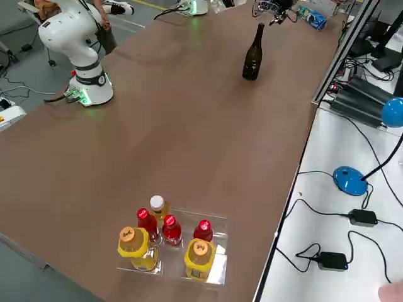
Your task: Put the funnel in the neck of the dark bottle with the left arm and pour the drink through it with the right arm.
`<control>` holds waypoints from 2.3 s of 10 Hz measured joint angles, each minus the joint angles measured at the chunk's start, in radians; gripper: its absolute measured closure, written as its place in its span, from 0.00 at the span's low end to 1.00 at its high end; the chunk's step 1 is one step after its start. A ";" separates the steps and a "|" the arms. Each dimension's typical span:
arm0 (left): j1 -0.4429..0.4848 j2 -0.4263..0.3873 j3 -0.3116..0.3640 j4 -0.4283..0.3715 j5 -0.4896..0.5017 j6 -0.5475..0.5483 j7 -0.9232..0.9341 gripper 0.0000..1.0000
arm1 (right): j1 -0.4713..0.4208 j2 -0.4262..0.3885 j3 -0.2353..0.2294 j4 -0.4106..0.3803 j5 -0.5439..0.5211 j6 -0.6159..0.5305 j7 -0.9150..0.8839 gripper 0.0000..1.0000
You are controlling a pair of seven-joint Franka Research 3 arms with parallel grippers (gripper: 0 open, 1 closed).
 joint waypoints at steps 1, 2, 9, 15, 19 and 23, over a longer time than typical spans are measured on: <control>0.000 0.008 -0.012 0.000 -0.001 0.000 0.007 0.00 | 0.000 -0.004 0.031 0.000 -0.022 0.013 0.059 0.58; 0.000 0.011 -0.021 0.000 -0.007 0.000 0.014 0.00 | 0.000 -0.010 0.057 0.000 -0.039 0.019 0.103 0.58; 0.000 0.017 -0.032 -0.002 -0.094 -0.001 0.133 0.00 | 0.000 -0.036 0.184 0.038 -0.152 0.031 0.370 0.58; -0.010 0.035 -0.039 -0.004 -0.113 -0.001 0.215 0.07 | 0.000 -0.036 0.251 0.041 -0.211 0.047 0.503 0.58; -0.010 0.041 -0.039 -0.004 -0.113 0.000 0.235 0.21 | 0.000 -0.005 0.316 0.065 -0.323 0.057 0.643 0.58; -0.010 0.050 -0.039 -0.004 -0.125 0.000 0.260 0.33 | 0.000 0.084 0.364 0.117 -0.411 0.059 0.748 0.58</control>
